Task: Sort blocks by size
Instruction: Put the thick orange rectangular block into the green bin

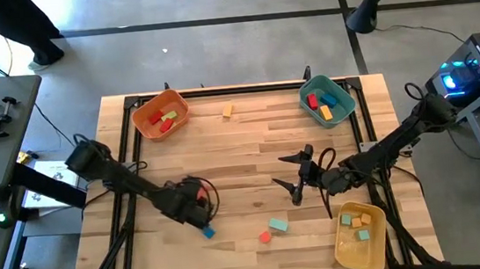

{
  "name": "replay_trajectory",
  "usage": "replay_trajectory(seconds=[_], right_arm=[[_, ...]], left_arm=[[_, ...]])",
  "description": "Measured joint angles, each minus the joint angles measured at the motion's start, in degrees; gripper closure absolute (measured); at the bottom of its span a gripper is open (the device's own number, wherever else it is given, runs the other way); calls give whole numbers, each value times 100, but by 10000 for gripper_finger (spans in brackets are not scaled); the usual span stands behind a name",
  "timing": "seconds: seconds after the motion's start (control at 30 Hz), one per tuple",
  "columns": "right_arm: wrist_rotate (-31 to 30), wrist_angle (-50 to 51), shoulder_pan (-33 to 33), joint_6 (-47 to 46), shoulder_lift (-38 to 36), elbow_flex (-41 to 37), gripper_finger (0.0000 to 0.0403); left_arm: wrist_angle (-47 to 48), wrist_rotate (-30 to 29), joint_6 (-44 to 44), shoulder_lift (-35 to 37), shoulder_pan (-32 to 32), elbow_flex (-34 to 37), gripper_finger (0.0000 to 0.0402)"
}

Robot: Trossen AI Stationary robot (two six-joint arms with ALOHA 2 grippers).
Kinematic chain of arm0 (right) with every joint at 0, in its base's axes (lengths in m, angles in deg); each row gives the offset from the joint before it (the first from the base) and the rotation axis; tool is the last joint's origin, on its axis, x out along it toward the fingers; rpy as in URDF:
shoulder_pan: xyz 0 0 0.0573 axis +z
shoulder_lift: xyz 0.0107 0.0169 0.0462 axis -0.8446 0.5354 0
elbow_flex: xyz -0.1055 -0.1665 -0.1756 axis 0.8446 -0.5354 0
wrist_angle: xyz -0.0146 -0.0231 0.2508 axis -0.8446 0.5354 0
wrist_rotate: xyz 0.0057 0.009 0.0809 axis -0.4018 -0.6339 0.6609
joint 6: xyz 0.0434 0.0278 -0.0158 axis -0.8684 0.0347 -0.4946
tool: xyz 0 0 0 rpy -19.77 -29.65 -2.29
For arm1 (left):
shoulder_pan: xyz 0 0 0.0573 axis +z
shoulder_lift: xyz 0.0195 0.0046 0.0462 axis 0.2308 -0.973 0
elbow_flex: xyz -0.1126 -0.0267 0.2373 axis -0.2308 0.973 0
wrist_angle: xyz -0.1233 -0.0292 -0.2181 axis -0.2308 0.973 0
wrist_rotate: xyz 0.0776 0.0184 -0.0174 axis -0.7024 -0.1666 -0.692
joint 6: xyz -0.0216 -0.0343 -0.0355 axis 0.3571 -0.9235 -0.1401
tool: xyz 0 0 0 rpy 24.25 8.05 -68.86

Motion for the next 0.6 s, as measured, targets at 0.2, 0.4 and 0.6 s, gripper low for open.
replay_trajectory(seconds=[0.2,0.4,0.6], right_arm=[[8,1,0,9,0,0,80],[1056,182,-24,405,0,0,80],[2460,135,-286,1762,0,0,80]], left_arm=[[-442,25,778,-289,117,-11,223],[-1515,-391,2083,-170,270,-2,306],[-3457,-313,4374,165,432,0,306]])
